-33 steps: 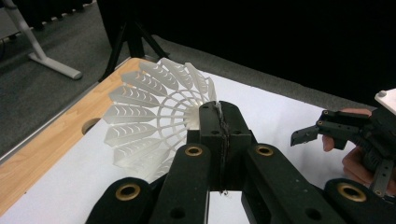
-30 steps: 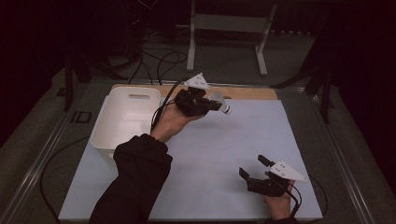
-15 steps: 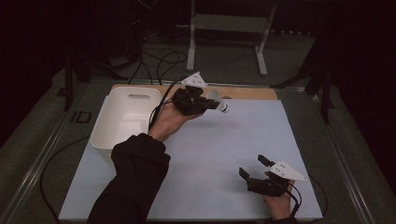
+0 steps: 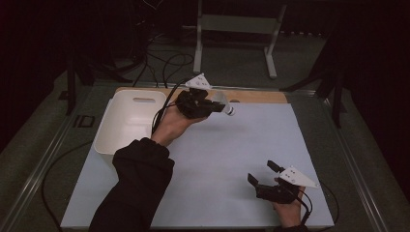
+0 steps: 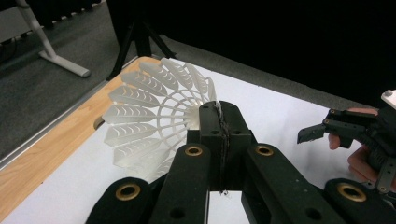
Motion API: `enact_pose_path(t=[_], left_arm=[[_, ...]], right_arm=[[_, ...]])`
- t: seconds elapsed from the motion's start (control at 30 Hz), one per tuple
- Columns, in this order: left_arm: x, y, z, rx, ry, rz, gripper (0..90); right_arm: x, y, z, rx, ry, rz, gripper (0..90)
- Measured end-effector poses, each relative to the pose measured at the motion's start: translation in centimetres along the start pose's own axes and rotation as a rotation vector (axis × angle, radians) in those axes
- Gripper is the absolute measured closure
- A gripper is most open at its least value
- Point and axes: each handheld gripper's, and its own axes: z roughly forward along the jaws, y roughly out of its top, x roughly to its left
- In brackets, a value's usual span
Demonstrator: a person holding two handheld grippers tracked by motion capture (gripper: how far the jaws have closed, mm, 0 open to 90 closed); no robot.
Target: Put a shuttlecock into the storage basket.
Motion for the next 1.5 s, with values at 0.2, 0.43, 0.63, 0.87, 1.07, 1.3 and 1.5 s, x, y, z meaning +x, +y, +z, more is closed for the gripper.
enact_pose_path(t=[0.2, 0.43, 0.63, 0.87, 1.07, 1.3, 1.5], left_arm=[[0.1, 0.0, -0.2, -0.001, 0.006, -0.003, 90.0], [0.3, -0.1, -0.5, -0.004, 0.011, -0.002, 90.0], [0.3, -0.1, -0.6, -0.003, 0.014, -0.004, 90.0], [0.3, -0.1, -0.8, -0.001, 0.014, -0.003, 90.0], [0.4, -0.2, -1.1, -0.003, 0.017, -0.003, 90.0], [0.5, -0.2, -1.5, 0.000, 0.023, -0.001, 90.0], [0.7, -0.4, -1.9, -0.001, 0.028, -0.005, 90.0]], right_arm=[[0.0, 0.0, 0.0, 0.001, -0.001, -0.001, 8.1], [0.0, 0.0, 0.0, -0.002, 0.001, 0.000, 8.1], [0.0, 0.0, 0.0, 0.000, 0.003, 0.001, 8.1], [0.0, 0.0, 0.0, -0.001, 0.002, -0.002, 8.1], [0.0, 0.0, 0.0, -0.003, 0.006, -0.002, 8.1], [0.0, 0.0, 0.0, -0.003, 0.000, 0.000, 8.1], [0.0, 0.0, 0.0, -0.001, -0.001, 0.000, 8.1]])
